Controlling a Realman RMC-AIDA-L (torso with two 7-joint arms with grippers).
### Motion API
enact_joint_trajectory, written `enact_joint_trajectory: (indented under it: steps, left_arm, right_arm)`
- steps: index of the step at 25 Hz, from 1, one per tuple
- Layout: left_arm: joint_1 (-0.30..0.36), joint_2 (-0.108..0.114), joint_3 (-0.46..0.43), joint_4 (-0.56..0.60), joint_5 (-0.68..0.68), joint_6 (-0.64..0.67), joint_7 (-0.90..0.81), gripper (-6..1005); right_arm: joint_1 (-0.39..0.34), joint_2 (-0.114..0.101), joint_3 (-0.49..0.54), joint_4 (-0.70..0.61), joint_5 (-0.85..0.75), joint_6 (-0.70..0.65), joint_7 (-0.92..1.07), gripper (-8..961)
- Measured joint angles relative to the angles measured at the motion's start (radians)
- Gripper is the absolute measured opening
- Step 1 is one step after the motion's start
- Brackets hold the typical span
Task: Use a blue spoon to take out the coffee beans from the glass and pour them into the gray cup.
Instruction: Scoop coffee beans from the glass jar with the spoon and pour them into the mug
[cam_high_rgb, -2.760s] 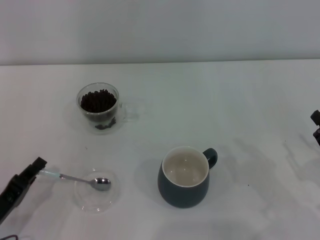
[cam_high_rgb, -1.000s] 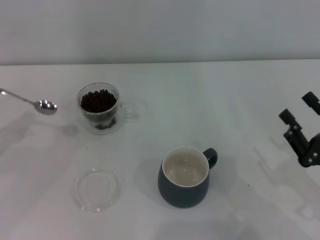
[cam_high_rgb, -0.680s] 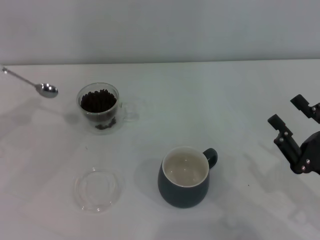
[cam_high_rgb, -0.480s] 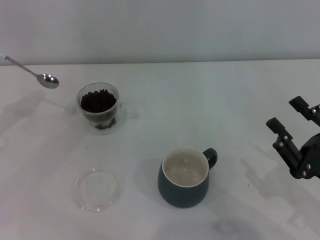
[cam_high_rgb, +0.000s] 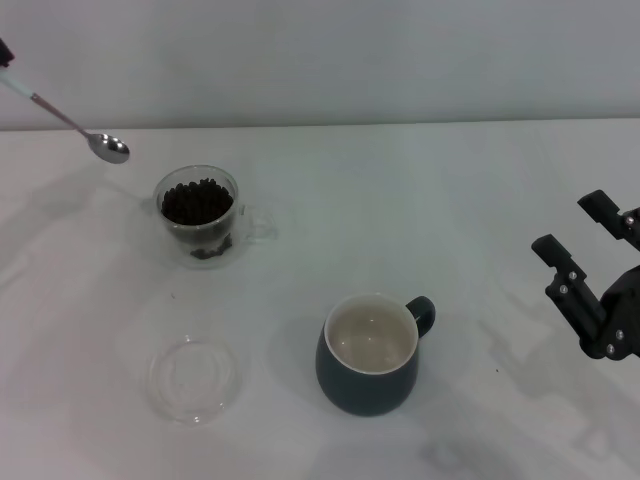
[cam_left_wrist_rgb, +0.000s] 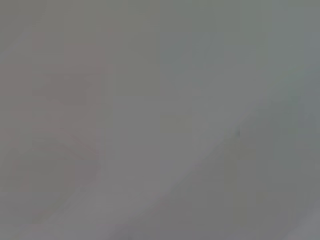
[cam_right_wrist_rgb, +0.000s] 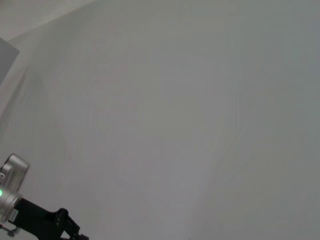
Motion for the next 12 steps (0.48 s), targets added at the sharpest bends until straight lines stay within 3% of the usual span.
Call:
enact_joint_trajectory:
  steps: [12]
  left_arm:
    - [-0.037,-0.008,-0.001,0.000,0.049,-0.025,-0.009,132]
  right_arm:
    - [0.004,0.000,-0.004,-0.010,0.000,0.004,0.000,498]
